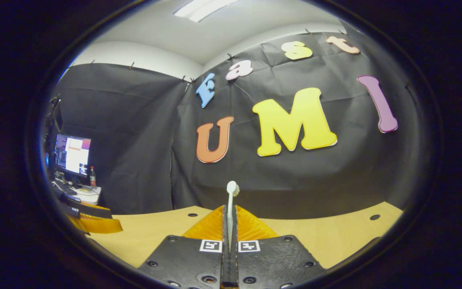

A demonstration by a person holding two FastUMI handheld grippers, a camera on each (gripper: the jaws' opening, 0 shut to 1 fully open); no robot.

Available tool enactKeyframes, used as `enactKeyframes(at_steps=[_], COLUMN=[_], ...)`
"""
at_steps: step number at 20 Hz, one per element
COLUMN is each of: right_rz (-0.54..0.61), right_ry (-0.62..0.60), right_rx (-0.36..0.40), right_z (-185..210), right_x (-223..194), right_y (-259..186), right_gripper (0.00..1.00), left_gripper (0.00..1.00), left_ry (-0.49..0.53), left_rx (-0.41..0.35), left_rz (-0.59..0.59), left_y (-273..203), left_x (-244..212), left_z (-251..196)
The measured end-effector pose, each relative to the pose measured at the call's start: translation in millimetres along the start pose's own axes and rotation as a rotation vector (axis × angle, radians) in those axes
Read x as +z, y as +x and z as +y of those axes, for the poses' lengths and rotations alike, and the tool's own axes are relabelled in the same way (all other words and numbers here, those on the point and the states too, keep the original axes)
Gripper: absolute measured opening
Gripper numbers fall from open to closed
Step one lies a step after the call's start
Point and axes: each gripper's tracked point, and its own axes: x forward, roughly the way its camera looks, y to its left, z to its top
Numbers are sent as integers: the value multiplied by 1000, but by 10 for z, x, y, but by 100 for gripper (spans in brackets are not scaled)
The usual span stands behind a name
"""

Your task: Put the toothbrush and toothpaste on the desktop into the cup, then pick up the cup and place it on the coaster on the desktop.

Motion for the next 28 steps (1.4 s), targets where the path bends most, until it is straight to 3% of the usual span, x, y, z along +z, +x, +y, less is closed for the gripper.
enactKeyframes(at_steps=[10,13,16,22,23,24,25,26,28], right_rz=[-10,-15,-30,78,100,115,133,145,179], right_ry=[3,6,-6,17,26,31,29,35,48], right_rx=[-20,-19,-26,12,24,21,10,2,-19], right_z=[-114,-117,-145,-178,-171,-196,-231,-253,-291], right_x=[-42,-1,58,-168,-197,-211,-240,-269,-354], right_y=[78,57,36,-128,-204,-289,-390,-474,-605], right_gripper=[1,7,4,6,10,29,36,51,60], left_gripper=[98,98,98,98,98,98,98,98,98], left_ry=[-6,-1,1,-3,1,6,15,22,25], left_rx=[-10,-8,-11,-27,-29,-28,-25,-25,-33], left_rz=[23,22,17,18,12,7,1,-4,-15], left_y=[71,79,50,31,3,-3,-31,-39,-68], left_x=[-94,-85,-65,-70,-55,-40,-22,-7,31], left_z=[-41,-63,-73,-200,-206,-232,-236,-249,-283])
